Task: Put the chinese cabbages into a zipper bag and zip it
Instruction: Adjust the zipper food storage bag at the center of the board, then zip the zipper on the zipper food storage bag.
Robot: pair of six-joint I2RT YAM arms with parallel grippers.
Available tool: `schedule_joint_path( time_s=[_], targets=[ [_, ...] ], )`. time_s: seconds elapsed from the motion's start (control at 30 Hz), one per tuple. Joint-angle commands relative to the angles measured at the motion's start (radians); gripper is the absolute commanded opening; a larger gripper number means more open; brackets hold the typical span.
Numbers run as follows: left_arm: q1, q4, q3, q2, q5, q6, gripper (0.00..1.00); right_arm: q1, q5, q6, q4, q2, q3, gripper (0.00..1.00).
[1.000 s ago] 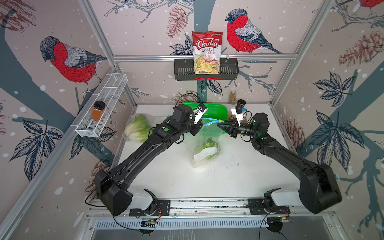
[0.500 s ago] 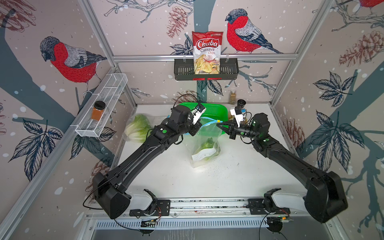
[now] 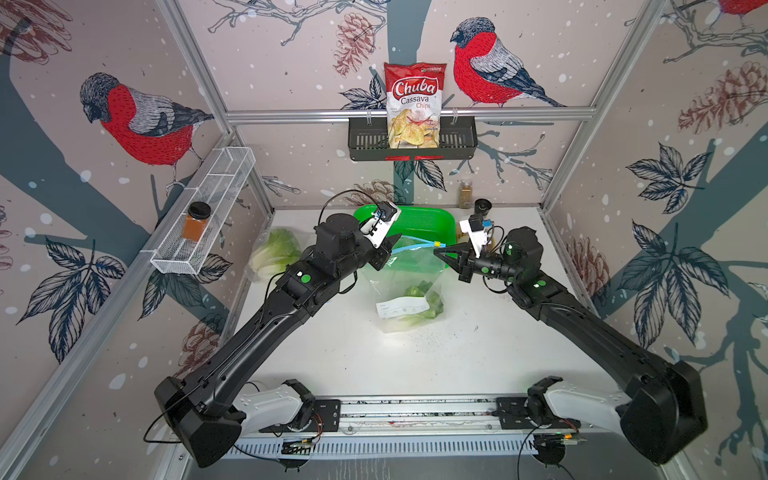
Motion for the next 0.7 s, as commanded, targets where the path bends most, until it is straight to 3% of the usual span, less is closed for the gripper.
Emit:
schedule_joint_path(
  time_s=[0.0,0.23,0.37,0.67],
  targets=[
    [0.001,0.055,0.013,0.006,0.137,0.007,0.42,0.002,-0.006,-0.027,-0.003,-0.016,-0.003,0.00],
    [-0.046,-0.015,0.072,0.065,0.281,0.072,0.43,0.003,-0.053,-0.053,-0.010,-0.017,0.008,0.00],
    [-0.100,-0.048,0.104,0.103,0.246,0.132,0.43,0.009,-0.069,-0.066,-0.018,-0.008,0.022,0.00],
    [-0.104,-0.137,0.226,0.226,0.243,0.177,0.41,0.014,-0.062,-0.095,-0.040,0.001,0.042,0.00]
  ],
)
